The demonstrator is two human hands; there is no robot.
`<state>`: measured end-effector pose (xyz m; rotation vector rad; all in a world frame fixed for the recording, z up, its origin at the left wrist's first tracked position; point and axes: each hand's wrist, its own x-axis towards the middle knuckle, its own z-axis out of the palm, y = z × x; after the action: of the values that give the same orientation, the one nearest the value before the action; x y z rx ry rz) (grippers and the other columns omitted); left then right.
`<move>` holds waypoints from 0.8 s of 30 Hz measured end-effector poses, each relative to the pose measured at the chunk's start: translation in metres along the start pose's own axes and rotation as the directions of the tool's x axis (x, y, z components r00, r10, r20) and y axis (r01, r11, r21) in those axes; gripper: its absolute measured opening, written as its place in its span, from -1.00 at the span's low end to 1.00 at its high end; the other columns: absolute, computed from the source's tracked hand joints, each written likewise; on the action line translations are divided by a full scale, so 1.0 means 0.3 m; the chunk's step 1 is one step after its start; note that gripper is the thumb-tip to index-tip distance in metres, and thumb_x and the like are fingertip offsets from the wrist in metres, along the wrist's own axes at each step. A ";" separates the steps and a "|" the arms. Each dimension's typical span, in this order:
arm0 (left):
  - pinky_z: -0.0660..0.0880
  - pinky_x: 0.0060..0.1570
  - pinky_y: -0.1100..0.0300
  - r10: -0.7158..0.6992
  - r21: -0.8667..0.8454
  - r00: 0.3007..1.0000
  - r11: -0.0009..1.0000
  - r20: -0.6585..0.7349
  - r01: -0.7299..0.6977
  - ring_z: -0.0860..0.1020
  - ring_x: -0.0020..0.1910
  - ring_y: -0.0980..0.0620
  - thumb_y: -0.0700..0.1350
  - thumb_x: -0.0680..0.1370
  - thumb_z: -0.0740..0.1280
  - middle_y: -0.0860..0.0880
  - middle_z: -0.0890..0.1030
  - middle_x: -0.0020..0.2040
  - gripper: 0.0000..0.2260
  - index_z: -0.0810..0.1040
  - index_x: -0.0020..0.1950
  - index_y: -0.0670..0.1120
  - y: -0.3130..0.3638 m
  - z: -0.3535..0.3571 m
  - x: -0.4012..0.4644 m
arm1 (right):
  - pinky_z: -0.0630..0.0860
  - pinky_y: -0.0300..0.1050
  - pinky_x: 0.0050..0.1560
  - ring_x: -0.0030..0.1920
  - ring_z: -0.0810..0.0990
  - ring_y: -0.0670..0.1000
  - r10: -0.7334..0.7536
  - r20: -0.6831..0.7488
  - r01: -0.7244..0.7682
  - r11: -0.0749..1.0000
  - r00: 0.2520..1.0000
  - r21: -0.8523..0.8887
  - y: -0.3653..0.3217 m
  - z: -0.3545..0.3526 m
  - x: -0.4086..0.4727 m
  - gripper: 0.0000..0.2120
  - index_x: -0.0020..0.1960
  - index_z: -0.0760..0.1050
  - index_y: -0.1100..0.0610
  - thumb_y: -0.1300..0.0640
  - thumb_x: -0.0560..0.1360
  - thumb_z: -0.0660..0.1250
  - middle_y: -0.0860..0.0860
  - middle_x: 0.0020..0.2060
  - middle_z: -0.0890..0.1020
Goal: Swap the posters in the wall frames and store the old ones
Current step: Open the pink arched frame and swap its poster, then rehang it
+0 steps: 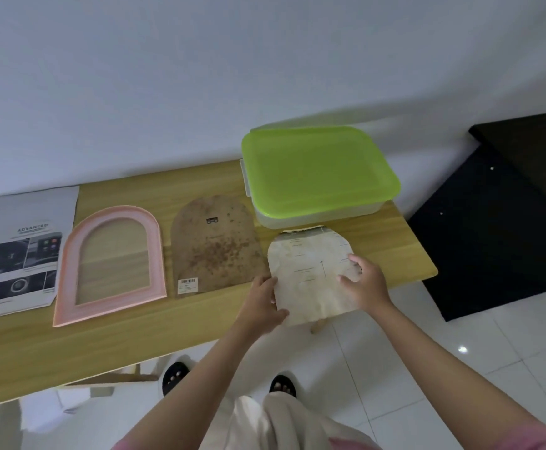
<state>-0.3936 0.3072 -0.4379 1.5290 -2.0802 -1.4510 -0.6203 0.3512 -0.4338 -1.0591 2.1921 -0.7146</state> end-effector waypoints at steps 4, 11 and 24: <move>0.45 0.22 0.19 0.012 0.065 1.000 0.998 0.015 -0.012 0.39 0.24 -0.08 -0.20 0.35 0.48 0.00 0.15 0.42 -0.32 0.28 0.41 -0.18 0.005 0.029 0.024 | 0.33 -0.16 0.20 0.25 0.41 0.13 0.030 0.055 -0.024 0.994 0.998 -0.104 -0.003 0.007 0.050 -0.36 0.41 0.31 0.12 0.10 0.39 0.47 0.15 0.24 0.32; 0.54 0.11 0.05 0.025 0.097 0.999 0.995 -0.036 -0.022 0.37 0.26 -0.10 -0.17 0.31 0.47 0.07 0.07 0.42 -0.30 0.29 0.40 -0.11 -0.014 0.056 0.034 | 0.28 0.01 0.33 0.27 0.22 0.18 0.001 -0.008 -0.003 0.979 1.000 -0.203 0.020 0.049 0.067 -0.38 0.36 0.35 0.13 0.03 0.38 0.47 0.14 0.25 0.26; 0.50 0.16 0.14 -0.006 0.049 0.997 0.999 -0.078 0.010 0.41 0.22 -0.04 -0.17 0.45 0.37 0.04 0.07 0.46 -0.39 0.23 0.45 -0.13 -0.017 0.058 0.021 | 0.26 0.02 0.29 0.27 0.23 0.18 -0.016 -0.057 0.003 0.973 0.998 -0.230 0.031 0.066 0.064 -0.45 0.32 0.37 0.05 -0.02 0.39 0.44 0.11 0.29 0.25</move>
<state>-0.4043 0.3125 -0.4530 1.5874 -2.0816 -1.3304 -0.6207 0.3365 -0.4590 -1.1759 2.3643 -0.5098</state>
